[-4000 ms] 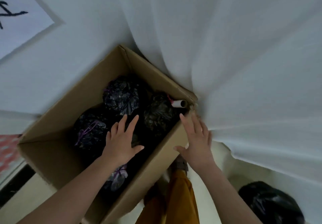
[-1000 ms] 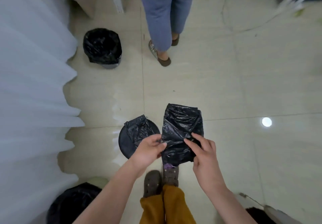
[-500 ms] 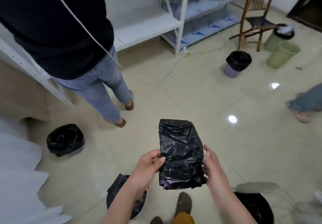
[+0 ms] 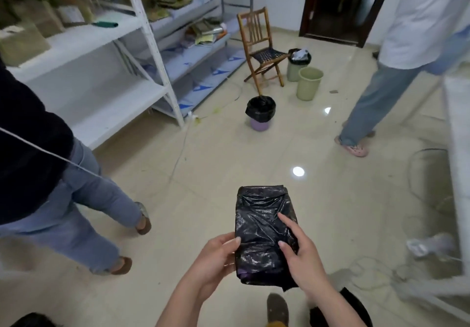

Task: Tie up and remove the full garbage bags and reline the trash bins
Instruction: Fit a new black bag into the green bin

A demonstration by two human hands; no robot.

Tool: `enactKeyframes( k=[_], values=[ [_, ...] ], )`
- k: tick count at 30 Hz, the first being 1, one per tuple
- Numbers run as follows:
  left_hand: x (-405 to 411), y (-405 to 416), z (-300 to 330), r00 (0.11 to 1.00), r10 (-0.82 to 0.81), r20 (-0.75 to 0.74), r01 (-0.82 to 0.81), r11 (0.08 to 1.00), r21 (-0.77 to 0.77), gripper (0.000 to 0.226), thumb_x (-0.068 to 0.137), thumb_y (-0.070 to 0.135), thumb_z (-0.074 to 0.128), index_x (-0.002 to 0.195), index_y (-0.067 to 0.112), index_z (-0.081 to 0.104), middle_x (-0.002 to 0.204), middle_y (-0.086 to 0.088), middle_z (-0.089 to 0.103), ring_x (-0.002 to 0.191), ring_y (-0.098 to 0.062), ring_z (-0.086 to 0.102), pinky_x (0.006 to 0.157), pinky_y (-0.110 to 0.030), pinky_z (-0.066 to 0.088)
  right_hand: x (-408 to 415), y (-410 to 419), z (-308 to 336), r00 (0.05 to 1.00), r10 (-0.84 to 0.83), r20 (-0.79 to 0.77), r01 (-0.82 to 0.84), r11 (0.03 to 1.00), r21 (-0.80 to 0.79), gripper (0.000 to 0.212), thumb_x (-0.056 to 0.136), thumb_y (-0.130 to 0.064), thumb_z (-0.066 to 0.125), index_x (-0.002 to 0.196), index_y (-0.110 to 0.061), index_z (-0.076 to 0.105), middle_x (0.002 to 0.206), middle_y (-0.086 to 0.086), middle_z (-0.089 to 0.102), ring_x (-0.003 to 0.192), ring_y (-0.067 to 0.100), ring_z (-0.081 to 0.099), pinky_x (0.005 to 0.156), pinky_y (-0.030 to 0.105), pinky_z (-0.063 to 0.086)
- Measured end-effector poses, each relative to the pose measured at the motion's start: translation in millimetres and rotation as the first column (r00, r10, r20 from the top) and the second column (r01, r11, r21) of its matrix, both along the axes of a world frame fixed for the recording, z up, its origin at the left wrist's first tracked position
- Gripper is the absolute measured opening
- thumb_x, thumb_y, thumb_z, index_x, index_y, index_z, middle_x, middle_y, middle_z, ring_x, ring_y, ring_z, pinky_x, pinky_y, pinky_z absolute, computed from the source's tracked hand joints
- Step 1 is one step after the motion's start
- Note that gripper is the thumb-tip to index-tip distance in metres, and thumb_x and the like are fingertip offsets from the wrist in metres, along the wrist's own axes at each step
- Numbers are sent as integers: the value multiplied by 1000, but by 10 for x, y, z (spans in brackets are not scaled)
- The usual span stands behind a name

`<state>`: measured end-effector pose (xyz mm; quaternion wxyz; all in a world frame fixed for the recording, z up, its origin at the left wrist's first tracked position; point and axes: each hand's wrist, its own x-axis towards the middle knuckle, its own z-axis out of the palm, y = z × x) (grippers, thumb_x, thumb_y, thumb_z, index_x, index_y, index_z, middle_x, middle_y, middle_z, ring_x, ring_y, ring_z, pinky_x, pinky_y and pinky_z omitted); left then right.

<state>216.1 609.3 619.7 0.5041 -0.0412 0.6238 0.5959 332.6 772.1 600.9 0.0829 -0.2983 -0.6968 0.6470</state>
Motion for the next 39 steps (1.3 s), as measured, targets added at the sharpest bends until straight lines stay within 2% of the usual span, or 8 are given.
enactKeyframes(
  k=[5, 9, 12, 16, 22, 27, 35, 39],
  values=[
    [-380, 985, 92, 997, -77, -16, 77, 997, 15, 27, 95, -2, 46, 109, 2, 69, 94, -8, 75, 74, -12, 68, 68, -22, 53, -309, 983, 138, 1000, -17, 14, 15, 989, 149, 64, 91, 6, 55, 130, -44, 48, 137, -20, 48, 125, -10, 44, 101, 4, 33],
    [-738, 1569, 133, 999, 27, -22, -27, 1000, -9, 25, 96, -4, 44, 106, 1, 67, 93, -10, 74, 75, -15, 69, 63, -22, 52, -573, 1618, 248, 997, -58, 42, 48, 975, 218, 65, 91, 1, 59, 139, -38, 40, 145, -13, 42, 122, 7, 49, 108, 29, 40],
    [-1056, 1913, 128, 988, 152, 18, -151, 988, -17, 25, 96, -7, 42, 103, 0, 66, 89, -11, 74, 74, -18, 69, 63, -28, 54, -784, 1903, 254, 997, -51, 59, 24, 921, 390, 64, 92, -19, 64, 144, -41, 34, 149, -26, 29, 133, -1, 29, 111, 19, 22],
    [-1508, 2400, 90, 984, 163, 71, -162, 987, -21, 26, 96, -7, 43, 106, 1, 65, 97, -14, 74, 85, -24, 70, 70, -32, 55, -1255, 2142, 247, 997, 26, 75, -47, 954, 295, 60, 90, -39, 64, 143, -46, 35, 141, -38, 32, 131, -16, 23, 98, -2, 21],
    [-2427, 3168, 41, 988, 98, 118, -102, 994, 26, 21, 96, -9, 44, 108, -6, 61, 99, -23, 71, 91, -32, 69, 70, -34, 57, -2263, 2487, 134, 997, -27, 76, 15, 988, 153, 57, 86, -17, 71, 139, -28, 50, 127, -15, 61, 114, -3, 57, 101, 25, 46],
    [-3345, 3731, 122, 993, -21, 116, 15, 999, 52, 20, 95, -10, 46, 106, -6, 61, 96, -20, 72, 89, -29, 70, 73, -32, 58, -3125, 2892, 185, 986, -146, 79, 126, 967, 224, 46, 83, -3, 70, 124, -23, 64, 107, -14, 70, 98, -4, 63, 90, 19, 50],
    [-4436, 4826, 164, 991, -71, 117, 67, 997, 39, 10, 85, -8, 63, 92, -1, 63, 82, -15, 73, 74, -21, 72, 65, -27, 57, -4144, 3868, 289, 947, -315, 65, 283, 911, 299, 43, 84, -3, 69, 85, -46, 65, 83, -27, 69, 80, -4, 66, 71, 8, 49],
    [-4916, 5536, 92, 992, -68, 110, 66, 998, 24, 20, 85, -2, 67, 104, 1, 63, 95, -14, 74, 88, -22, 71, 71, -26, 56, -4638, 4591, 206, 935, -348, 70, 308, 893, 329, 43, 84, -3, 69, 83, -46, 65, 81, -28, 69, 78, -6, 65, 67, 4, 45]
  ],
)
